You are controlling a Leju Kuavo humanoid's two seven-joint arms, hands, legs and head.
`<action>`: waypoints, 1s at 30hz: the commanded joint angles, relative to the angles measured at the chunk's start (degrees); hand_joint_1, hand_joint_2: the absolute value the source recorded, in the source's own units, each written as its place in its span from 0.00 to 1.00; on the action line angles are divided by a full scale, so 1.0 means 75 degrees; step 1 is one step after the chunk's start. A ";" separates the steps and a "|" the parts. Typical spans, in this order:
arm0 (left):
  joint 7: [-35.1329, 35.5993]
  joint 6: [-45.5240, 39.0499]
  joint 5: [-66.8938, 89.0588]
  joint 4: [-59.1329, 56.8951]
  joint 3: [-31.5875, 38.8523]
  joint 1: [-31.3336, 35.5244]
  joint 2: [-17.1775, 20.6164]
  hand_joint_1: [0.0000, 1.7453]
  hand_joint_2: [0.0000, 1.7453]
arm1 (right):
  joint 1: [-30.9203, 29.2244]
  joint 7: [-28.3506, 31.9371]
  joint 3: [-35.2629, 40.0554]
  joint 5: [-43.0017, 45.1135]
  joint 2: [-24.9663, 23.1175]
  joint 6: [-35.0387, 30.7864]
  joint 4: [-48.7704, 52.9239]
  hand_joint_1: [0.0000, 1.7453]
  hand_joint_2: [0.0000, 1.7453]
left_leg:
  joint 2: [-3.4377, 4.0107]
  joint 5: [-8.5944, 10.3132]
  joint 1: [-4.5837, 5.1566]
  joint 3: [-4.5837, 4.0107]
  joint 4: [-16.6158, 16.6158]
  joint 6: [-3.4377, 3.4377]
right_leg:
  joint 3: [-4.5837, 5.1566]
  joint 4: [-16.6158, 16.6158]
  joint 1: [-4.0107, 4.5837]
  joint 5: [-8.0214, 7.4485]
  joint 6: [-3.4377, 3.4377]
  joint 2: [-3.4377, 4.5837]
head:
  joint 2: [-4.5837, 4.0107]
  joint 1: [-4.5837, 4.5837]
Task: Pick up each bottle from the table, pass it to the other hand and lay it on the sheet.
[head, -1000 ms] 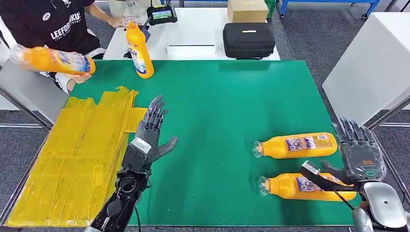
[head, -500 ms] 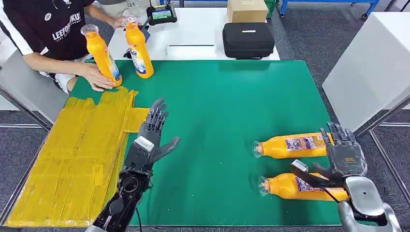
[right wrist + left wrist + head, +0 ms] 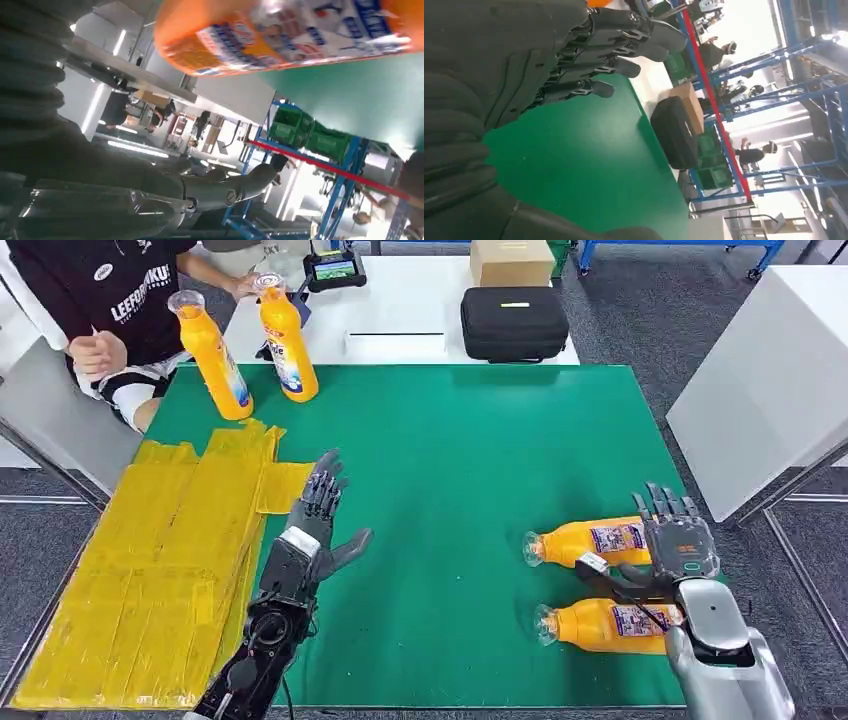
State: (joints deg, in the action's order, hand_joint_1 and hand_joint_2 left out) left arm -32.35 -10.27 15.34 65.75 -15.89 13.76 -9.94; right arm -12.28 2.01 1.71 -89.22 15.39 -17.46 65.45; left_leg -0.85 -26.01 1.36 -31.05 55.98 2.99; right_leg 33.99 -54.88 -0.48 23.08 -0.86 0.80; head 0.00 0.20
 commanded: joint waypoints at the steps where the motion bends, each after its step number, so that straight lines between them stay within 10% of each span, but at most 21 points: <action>1: 0.0077 -0.0045 -0.0144 -0.0557 0.0257 0.0121 0.0048 0.00 1.00 | -0.1860 -0.0126 0.0875 0.0076 0.0076 0.1070 -0.3178 0.00 1.00 | 0.0027 -0.0007 -0.0012 0.0026 -0.0004 -0.0023 | -0.0024 0.0013 0.0011 -0.0003 0.0002 0.0017 | 0.0000 0.0000; 27: 0.0301 -0.0259 -0.0243 -0.0794 0.0395 0.0142 0.0027 0.00 1.00 | -0.2751 0.0099 0.1178 0.0568 -0.0078 0.1957 -0.5329 0.00 1.00 | 0.0008 0.0002 -0.0014 0.0071 -0.0003 -0.0020 | -0.0073 0.0018 0.0016 -0.0007 -0.0006 -0.0008 | 0.0000 0.0000; 29: 0.0316 -0.0306 -0.0243 -0.0847 0.0397 0.0126 0.0043 0.00 1.00 | -0.2762 0.0147 0.1208 0.0586 -0.0101 0.2004 -0.5458 0.26 1.00 | 0.0006 0.0002 -0.0011 0.0081 -0.0004 -0.0014 | -0.0084 0.0017 0.0014 -0.0007 -0.0006 -0.0006 | 0.0000 0.0000; 30: 0.0316 -0.0322 -0.0248 -0.0889 0.0394 0.0116 0.0047 0.00 1.00 | -0.2770 0.0183 0.1225 0.0602 -0.0103 0.2055 -0.5538 0.78 1.00 | 0.0008 0.0001 -0.0020 0.0086 -0.0004 -0.0029 | -0.0093 0.0024 0.0022 -0.0009 -0.0004 -0.0011 | 0.0000 -0.0003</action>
State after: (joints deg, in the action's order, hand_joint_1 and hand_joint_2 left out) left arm -30.49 -12.15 13.70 63.23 -14.16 13.61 -9.92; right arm -31.94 2.51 8.28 -85.07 16.24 -3.63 33.61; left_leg -0.82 -25.97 1.38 -30.54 56.00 3.07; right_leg 33.49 -54.86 -0.47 23.02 -0.93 0.81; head 0.00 0.17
